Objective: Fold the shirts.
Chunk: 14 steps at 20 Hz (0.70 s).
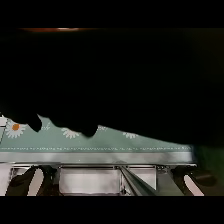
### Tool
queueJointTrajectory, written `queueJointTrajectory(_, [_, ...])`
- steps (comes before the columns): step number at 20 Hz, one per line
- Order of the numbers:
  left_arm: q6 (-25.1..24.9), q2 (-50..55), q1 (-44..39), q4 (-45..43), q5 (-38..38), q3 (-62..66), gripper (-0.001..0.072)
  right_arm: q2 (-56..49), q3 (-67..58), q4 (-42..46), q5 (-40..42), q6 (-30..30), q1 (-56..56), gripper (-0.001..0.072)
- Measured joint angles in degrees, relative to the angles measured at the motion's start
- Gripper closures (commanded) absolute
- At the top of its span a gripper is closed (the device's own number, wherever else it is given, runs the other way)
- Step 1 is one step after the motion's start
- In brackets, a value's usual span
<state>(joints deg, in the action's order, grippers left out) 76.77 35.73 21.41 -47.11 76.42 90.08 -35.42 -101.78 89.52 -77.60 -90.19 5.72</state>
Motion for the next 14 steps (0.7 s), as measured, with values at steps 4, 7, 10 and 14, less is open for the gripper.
queueJointTrajectory(4, [0.92,-1.25,-4.85,-2.4,2.4,-10.99,0.0688,2.38,11.67,0.85,-3.3,-2.67,0.0,0.0687])
queueJointTrajectory(7, [1.27,-0.04,-7.74,-3.13,1.84,-22.71,0.0689,2.12,24.24,-0.39,-0.98,-4.33,0.0,0.0687])
queueJointTrajectory(10, [1.27,4.9,-9.7,-3.45,-4.42,-33.14,0.0688,-2.21,34.18,-1.29,5.33,-5.53,0.0,0.0687])
queueJointTrajectory(14, [-1.55,18.88,-11.69,0.09,-16.41,-37.44,0.0688,-16.31,38.29,-2.34,16.92,-6.12,-0.11,0.0687])
